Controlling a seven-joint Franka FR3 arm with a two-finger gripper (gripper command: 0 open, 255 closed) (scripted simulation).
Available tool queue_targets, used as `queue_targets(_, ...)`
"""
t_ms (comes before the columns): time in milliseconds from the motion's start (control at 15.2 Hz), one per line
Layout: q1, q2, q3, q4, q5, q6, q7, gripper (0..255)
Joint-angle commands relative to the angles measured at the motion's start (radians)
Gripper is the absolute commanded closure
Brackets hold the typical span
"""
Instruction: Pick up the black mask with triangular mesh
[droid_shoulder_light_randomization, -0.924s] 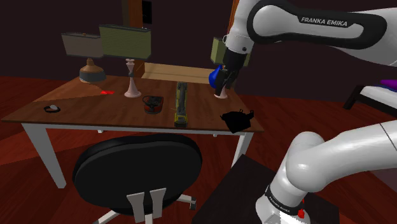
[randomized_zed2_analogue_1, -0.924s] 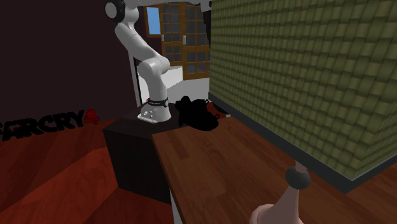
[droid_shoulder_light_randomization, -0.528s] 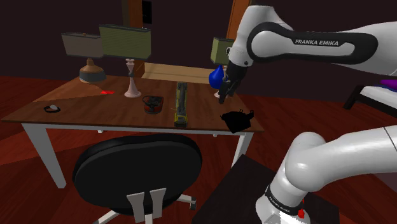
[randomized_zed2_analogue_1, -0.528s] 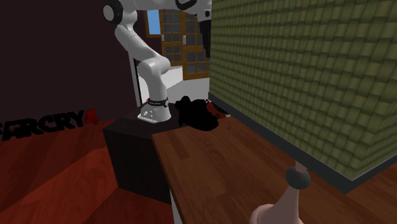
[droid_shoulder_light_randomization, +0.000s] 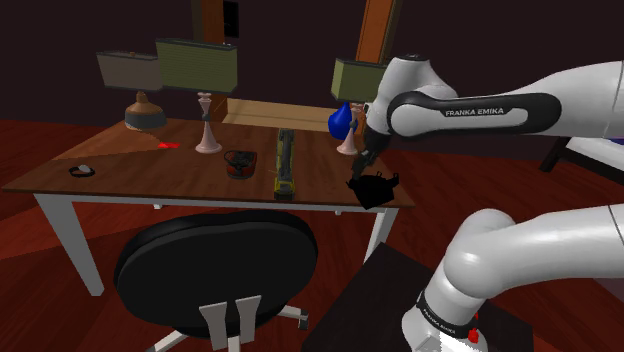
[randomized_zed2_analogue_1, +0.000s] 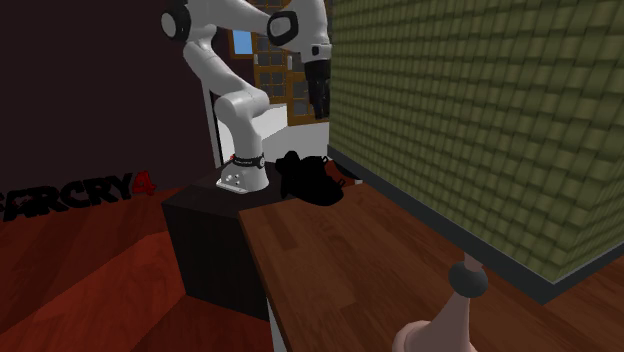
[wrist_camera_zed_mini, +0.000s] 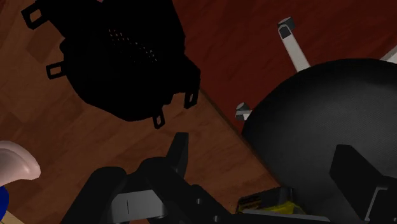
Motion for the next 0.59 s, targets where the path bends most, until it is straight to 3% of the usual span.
queue_targets(0,-0.026,0.014,-0.019,-0.04,-0.038,0.071,-0.01,0)
queue_targets(528,-0.162,0.134,-0.117,-0.155,-0.209,0.377,-0.051,0)
